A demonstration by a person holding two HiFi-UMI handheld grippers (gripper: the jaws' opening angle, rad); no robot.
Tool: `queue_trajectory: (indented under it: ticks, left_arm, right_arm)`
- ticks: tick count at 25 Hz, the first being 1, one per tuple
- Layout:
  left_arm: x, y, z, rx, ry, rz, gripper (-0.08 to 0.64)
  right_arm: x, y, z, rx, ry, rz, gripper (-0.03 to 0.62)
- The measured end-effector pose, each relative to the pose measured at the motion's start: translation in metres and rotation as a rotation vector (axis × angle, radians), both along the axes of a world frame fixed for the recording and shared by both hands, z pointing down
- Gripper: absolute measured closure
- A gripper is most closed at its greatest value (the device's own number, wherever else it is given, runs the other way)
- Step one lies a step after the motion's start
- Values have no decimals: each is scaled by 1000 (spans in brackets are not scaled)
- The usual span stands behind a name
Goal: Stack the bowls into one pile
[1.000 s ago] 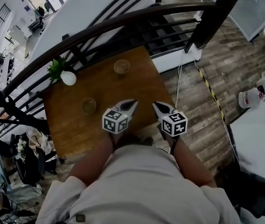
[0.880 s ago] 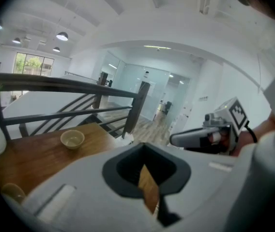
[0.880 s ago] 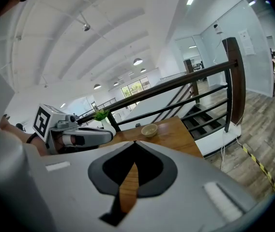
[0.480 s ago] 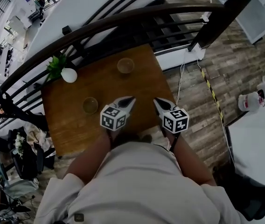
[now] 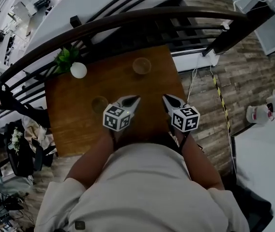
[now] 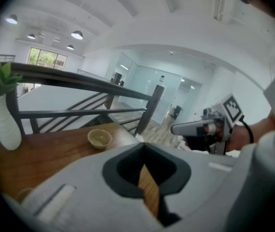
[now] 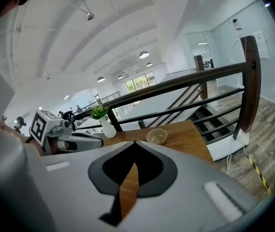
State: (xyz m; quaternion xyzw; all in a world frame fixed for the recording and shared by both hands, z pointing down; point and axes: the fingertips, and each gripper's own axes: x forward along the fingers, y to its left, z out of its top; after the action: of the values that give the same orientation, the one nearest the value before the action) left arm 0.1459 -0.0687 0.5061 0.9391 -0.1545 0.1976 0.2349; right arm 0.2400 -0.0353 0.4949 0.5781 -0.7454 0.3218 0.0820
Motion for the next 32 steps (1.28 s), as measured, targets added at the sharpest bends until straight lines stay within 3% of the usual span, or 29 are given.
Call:
queue_trajectory:
  ticks: [13,19,32]
  left_arm:
    - [-18,-34,15,-31,-11,-177,557]
    - [-2,-48,16,-42,-15,-254,557]
    - [11,-79,32,-45,-35,-310,557]
  right_arm:
    - [-3,-49,9,-21,10,-170,584]
    - [19,-68,16,-45,7,-239,584]
    - [30,-110,46,-87,10,-331,584]
